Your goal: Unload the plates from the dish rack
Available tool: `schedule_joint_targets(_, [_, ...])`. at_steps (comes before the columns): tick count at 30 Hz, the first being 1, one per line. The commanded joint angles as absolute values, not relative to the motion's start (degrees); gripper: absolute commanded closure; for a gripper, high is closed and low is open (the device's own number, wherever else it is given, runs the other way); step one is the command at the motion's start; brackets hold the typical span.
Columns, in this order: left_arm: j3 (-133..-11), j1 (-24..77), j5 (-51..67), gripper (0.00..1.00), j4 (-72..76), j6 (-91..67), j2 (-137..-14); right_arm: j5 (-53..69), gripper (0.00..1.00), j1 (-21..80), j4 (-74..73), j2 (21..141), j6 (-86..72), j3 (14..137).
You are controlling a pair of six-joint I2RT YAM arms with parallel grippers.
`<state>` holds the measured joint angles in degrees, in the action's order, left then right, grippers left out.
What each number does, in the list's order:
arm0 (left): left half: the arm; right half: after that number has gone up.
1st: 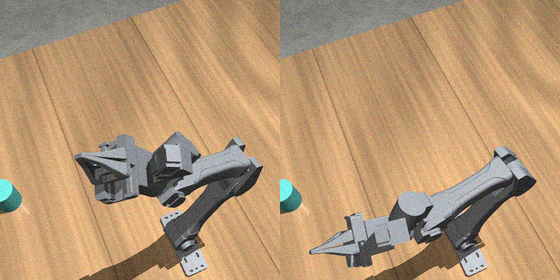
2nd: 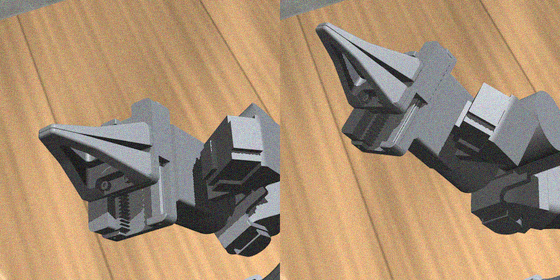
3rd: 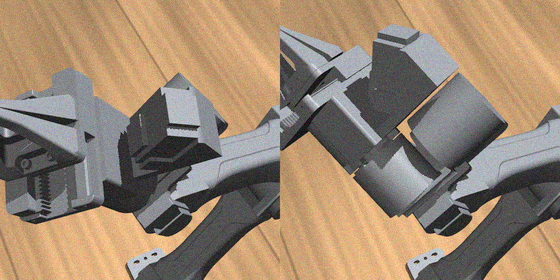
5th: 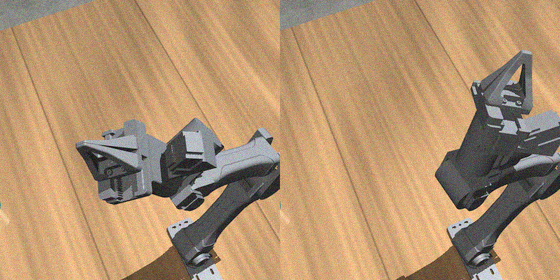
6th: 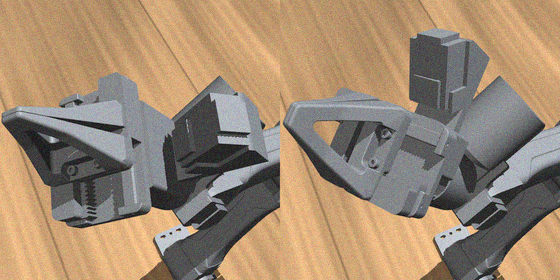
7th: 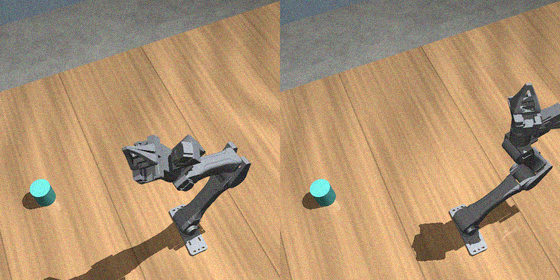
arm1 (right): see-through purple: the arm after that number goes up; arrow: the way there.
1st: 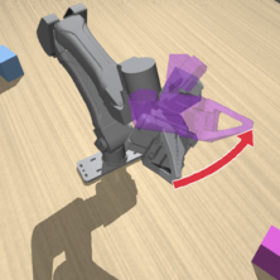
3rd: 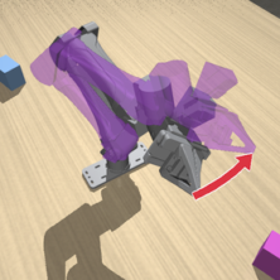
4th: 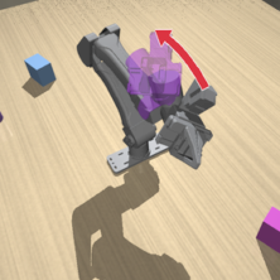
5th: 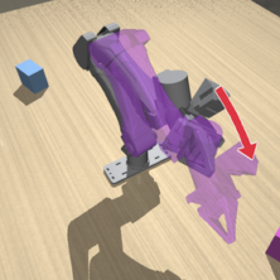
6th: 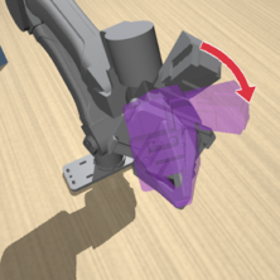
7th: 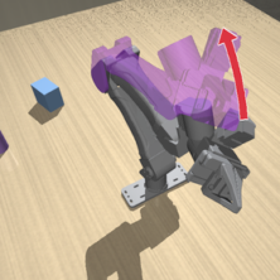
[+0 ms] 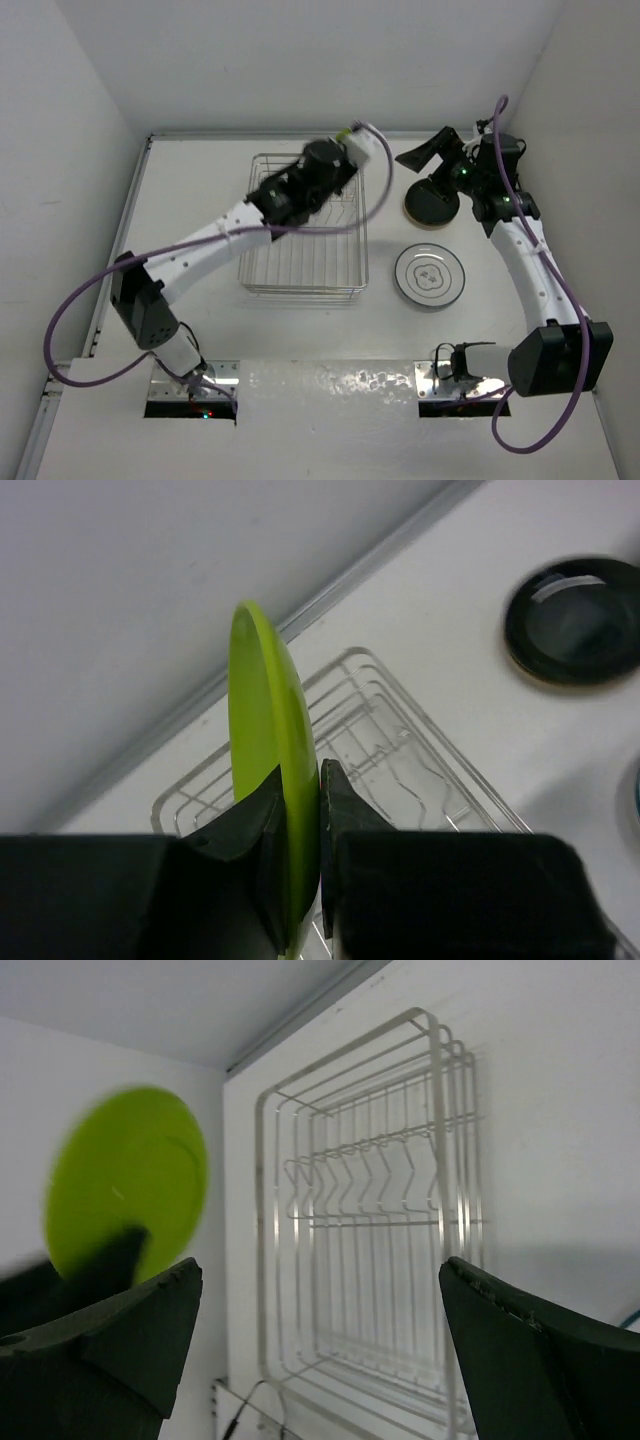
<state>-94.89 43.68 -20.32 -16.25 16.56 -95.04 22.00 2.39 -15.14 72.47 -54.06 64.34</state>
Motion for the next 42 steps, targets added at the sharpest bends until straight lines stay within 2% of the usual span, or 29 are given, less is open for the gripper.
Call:
schedule_joint_targets(1, [-84.4, 51.93, -27.87, 1.0, -2.39, 39.53, -89.84, 24.35, 0.01, 2.29, -13.35, 73.29, -61.7, 69.42])
schedule_joint_targets(5, [-73.59, 59.49, -30.13, 1.0, 7.44, 51.04, -86.22, 24.7, 0.01, 2.37, -21.34, 75.23, -56.63, 73.91])
schedule_joint_targets(11, [-73.47, 64.86, -30.59, 1.0, 7.39, 55.64, -87.54, 27.68, 0.02, 2.72, -21.89, 72.51, -52.92, 64.98])
schedule_joint_targets(13, [-74.52, 65.74, -29.8, 0.97, 6.68, 55.55, -88.15, 29.96, 0.09, 3.08, -18.4, 71.98, -53.26, 62.33])
schedule_joint_targets(14, [-74.88, 66.09, -29.79, 0.97, 6.59, 55.46, -88.94, 32.49, 0.17, 3.34, -17.24, 71.9, -54.04, 60.23])
schedule_joint_targets(18, [-76.46, 66.45, -28.66, 0.96, 5.54, 54.15, -90.96, 38.04, 0.31, 4.48, -8.66, 72.07, -57.47, 57.22])
schedule_joint_targets(21, [-76.82, 66.53, -28.04, 0.96, 5.19, 52.91, -92.46, 40.42, 0.51, 4.48, -3.53, 72.25, -61.61, 55.46])
schedule_joint_targets(22, [-76.82, 66.62, -28.12, 0.96, 5.27, 52.65, -92.81, 40.26, 0.62, 4.48, -3.34, 72.25, -61.87, 55.46])
schedule_joint_targets(23, [-76.82, 66.53, -28.39, 0.94, 5.53, 51.78, -93.25, 39.99, 0.84, 4.48, -3.43, 72.25, -62.14, 55.46])
schedule_joint_targets(24, [-77.08, 66.62, -29.0, 0.91, 5.97, 51.33, -93.43, 39.29, 0.96, 4.48, -3.43, 72.07, -62.4, 55.37])
schedule_joint_targets(25, [-77.08, 66.53, -29.87, 0.75, 6.59, 50.46, -93.78, 38.5, 1.0, 4.48, -3.69, 71.98, -62.4, 55.2])
schedule_joint_targets(27, [-77.6, 66.53, -33.98, 0.52, 7.64, 48.7, -94.13, 36.4, 1.0, 4.13, -5.61, 71.72, -61.53, 55.37])
schedule_joint_targets(28, [-78.56, 66.62, -35.41, 0.15, 7.73, 47.56, -94.22, 34.39, 1.0, 4.04, -6.06, 71.72, -60.57, 55.55])
schedule_joint_targets(29, [-79.01, 66.62, -38.55, 0.0, 7.21, 44.85, -94.31, 33.41, 1.0, 2.82, -6.15, 71.72, -60.3, 55.37])
schedule_joint_targets(31, [-81.11, 66.53, -43.05, 0.0, 3.45, 40.54, -94.13, 31.04, 1.0, 0.98, -6.77, 71.81, -59.25, 54.24])
schedule_joint_targets(35, [-82.62, 66.53, -49.83, 0.0, -12.62, 17.71, -90.01, 23.23, 1.0, -6.75, -6.77, 73.65, -56.69, 52.3])
schedule_joint_targets(42, [-73.75, 63.73, -50.02, 0.0, -31.52, -6.66, -79.55, 10.3, 1.0, -13.01, -8.17, 83.05, -47.82, 56.33])
